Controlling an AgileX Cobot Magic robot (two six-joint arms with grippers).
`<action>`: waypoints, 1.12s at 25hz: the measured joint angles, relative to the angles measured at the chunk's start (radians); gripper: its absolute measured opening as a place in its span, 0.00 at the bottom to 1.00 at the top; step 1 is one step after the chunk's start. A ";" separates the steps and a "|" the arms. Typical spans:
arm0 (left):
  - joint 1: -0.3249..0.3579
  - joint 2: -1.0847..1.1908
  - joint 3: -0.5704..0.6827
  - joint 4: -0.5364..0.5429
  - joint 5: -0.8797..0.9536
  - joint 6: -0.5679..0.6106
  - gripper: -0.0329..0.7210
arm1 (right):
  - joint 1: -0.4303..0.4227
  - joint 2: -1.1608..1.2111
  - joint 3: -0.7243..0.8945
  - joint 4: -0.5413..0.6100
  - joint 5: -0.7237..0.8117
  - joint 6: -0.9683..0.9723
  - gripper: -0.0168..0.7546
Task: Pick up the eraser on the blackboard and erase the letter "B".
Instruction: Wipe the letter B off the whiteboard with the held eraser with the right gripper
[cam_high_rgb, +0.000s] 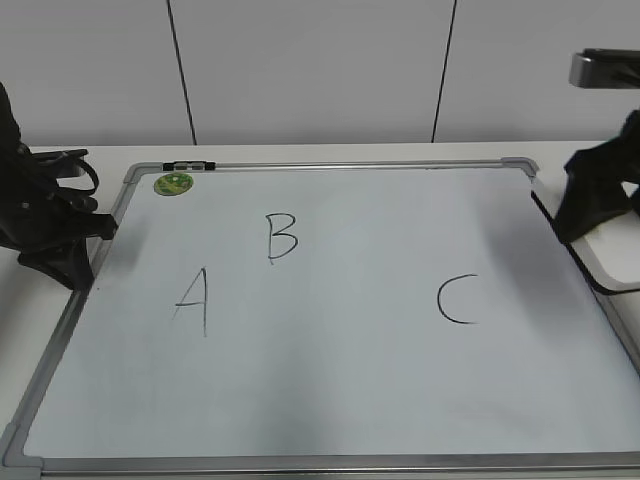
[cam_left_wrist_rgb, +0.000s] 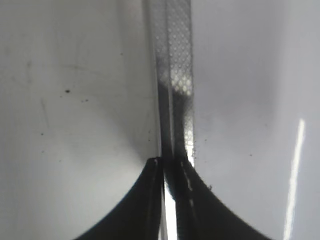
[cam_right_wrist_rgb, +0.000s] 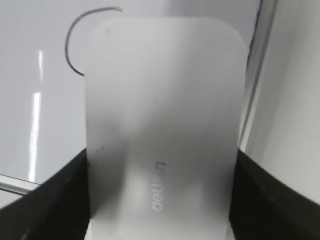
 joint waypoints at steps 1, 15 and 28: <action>0.000 0.000 0.000 0.000 0.000 0.000 0.09 | 0.021 0.004 -0.024 0.000 0.010 0.002 0.72; 0.000 0.000 0.000 -0.008 0.002 0.000 0.09 | 0.340 0.373 -0.478 -0.012 0.130 0.066 0.72; 0.003 0.000 0.000 -0.022 0.006 0.000 0.09 | 0.458 0.799 -0.992 -0.058 0.136 0.107 0.72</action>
